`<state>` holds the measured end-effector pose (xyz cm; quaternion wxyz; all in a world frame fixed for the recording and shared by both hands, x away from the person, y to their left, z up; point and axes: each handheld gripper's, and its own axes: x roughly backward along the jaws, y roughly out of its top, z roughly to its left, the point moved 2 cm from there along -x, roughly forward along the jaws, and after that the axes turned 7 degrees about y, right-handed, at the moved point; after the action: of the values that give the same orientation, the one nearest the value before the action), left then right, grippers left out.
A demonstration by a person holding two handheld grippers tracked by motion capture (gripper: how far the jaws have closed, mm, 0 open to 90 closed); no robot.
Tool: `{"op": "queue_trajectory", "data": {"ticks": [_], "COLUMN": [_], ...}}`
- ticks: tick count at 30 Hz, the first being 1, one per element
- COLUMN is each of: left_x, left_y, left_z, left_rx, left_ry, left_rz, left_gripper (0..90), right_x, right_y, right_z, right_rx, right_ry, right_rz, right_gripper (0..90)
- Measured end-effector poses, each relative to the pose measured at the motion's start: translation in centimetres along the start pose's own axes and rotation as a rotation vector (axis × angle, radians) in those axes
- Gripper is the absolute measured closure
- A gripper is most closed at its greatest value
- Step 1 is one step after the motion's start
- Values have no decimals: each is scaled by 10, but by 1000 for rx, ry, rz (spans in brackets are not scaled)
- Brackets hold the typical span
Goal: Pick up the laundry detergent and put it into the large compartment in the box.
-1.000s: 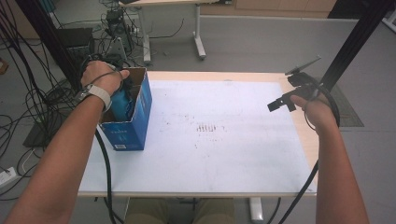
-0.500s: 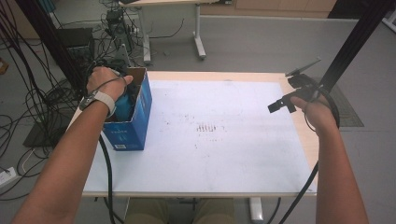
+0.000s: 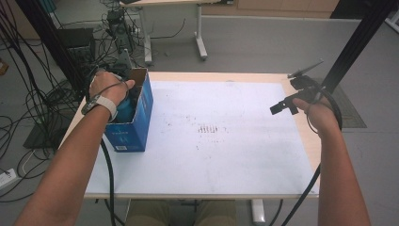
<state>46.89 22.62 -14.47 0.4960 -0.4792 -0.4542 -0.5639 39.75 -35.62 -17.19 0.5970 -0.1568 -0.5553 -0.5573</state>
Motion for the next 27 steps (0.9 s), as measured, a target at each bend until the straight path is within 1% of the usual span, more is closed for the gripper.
{"op": "queue_trajectory", "data": {"ticks": [8, 14, 27], "left_x": [-5, -9, -19], "left_y": [0, 0, 3], "left_z": [3, 4, -1], "left_rx": [3, 4, -8], "left_ry": [-10, -5, -2], "left_rz": [9, 14, 23], "left_gripper": [375, 375, 374], "right_x": [-1, -2, -3], "right_y": [3, 1, -1], "right_z": [2, 0, -3], "right_rx": [7, 2, -5], "right_ry": [0, 0, 3], "right_rz": [1, 1, 2], "right_gripper": [52, 53, 52]}}
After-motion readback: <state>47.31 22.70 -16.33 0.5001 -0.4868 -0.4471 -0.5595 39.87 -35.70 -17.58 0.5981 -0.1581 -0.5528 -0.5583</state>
